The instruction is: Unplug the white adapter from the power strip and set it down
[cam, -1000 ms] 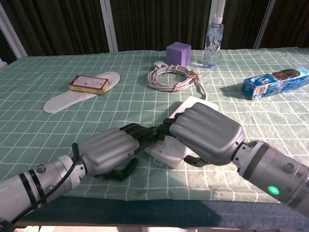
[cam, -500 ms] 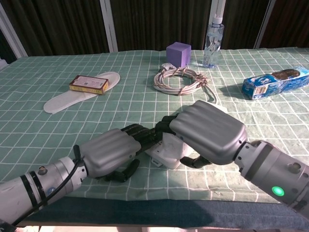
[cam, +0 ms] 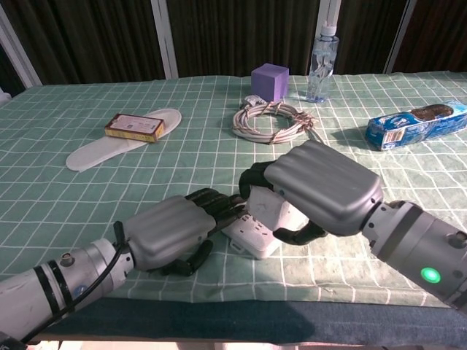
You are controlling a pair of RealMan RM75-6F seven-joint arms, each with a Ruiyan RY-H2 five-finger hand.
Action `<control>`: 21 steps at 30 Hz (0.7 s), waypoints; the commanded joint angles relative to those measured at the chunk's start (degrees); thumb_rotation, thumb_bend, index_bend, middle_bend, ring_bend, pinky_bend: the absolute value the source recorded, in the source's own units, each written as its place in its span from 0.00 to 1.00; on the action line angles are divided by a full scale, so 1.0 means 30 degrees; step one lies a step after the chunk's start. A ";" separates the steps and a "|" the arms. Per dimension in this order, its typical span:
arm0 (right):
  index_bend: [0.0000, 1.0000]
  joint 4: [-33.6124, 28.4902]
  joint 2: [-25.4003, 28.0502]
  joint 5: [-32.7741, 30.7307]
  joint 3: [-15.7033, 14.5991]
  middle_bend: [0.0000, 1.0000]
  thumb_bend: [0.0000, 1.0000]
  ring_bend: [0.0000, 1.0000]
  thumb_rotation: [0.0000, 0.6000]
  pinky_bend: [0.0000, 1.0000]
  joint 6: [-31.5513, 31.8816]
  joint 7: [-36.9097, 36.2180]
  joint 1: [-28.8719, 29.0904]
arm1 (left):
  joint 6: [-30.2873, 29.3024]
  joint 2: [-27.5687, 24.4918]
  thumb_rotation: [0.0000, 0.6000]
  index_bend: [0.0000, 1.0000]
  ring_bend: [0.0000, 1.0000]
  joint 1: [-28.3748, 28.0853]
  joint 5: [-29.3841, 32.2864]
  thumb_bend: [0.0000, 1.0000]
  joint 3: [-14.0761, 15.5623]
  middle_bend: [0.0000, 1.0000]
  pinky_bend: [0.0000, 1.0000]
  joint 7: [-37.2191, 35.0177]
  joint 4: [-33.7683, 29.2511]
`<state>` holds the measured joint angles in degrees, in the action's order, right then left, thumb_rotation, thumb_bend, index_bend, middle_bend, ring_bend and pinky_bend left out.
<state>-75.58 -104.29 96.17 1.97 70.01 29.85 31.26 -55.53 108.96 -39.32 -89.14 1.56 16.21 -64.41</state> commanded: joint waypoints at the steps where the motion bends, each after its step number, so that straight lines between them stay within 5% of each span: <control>1: 0.82 -0.0820 0.0604 0.0191 0.0071 0.60 0.43 0.59 1.00 0.72 0.0459 -0.0324 -0.0101 | -0.0012 -0.0008 1.00 0.00 0.00 -0.0012 0.0022 0.73 -0.0046 0.02 0.02 0.0035 -0.0032; 10: 0.81 -0.3883 0.4836 0.0913 -0.0625 0.60 0.43 0.59 1.00 0.72 0.1619 0.1405 -0.1089 | -0.0467 -0.0462 1.00 0.00 0.00 -0.0078 -0.0111 0.73 -0.0326 0.02 0.02 -0.0109 -0.0588; 16: 0.73 -0.5527 0.8580 -0.1206 -0.0930 0.60 0.43 0.58 1.00 0.72 0.0333 0.6235 -0.2055 | -0.0582 -0.0675 1.00 0.00 0.00 -0.0083 -0.0082 0.72 -0.0415 0.02 0.02 -0.0122 -0.0902; 21: 0.66 -0.4772 0.9195 -0.3407 -0.0605 0.59 0.43 0.55 1.00 0.72 -0.0744 0.9737 -0.2270 | -0.0499 -0.0551 1.00 0.00 0.00 -0.0137 -0.0017 0.70 -0.0460 0.02 0.02 -0.0002 -0.1010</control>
<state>-90.21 -79.31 90.59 -0.12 70.35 52.97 25.63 -57.03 107.32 -39.72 -89.19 0.18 16.21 -67.42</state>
